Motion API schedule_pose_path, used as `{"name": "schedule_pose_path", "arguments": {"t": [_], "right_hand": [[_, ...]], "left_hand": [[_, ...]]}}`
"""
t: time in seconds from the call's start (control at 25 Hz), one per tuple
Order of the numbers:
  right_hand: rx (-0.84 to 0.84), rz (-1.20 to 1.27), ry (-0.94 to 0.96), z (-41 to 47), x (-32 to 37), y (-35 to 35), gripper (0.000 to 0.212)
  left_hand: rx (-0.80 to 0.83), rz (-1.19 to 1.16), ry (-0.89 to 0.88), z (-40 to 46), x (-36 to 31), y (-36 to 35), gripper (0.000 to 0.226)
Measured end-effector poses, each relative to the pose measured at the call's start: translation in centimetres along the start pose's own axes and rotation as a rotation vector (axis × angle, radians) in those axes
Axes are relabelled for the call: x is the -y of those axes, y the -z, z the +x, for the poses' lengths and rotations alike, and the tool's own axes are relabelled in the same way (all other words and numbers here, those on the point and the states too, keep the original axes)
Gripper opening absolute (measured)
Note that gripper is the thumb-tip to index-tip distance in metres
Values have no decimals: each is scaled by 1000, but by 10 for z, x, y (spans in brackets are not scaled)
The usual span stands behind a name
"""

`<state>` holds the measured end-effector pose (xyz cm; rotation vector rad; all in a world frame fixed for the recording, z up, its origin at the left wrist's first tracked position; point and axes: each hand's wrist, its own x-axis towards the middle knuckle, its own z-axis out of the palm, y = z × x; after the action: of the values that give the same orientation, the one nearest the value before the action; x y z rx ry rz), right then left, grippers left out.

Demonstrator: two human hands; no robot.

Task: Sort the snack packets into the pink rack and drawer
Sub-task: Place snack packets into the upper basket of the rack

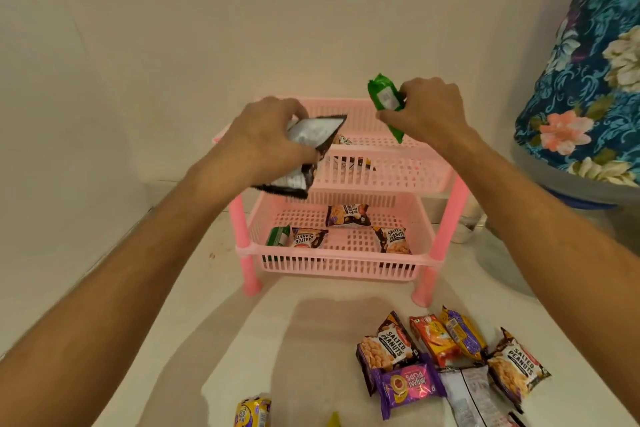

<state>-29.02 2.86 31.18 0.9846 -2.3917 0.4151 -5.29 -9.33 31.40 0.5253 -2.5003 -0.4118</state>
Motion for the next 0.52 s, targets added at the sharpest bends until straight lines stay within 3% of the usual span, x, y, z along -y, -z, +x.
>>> {"name": "schedule_pose_path", "arguments": {"t": [0.24,0.52], "right_hand": [[253,-134,-135,17,-19,-23,44],[339,-98,-153,13,-23,-43,38]], "left_hand": [[-102,-74,49,65,-13,0,52],[0,52,220,116,14,-37,41]]}}
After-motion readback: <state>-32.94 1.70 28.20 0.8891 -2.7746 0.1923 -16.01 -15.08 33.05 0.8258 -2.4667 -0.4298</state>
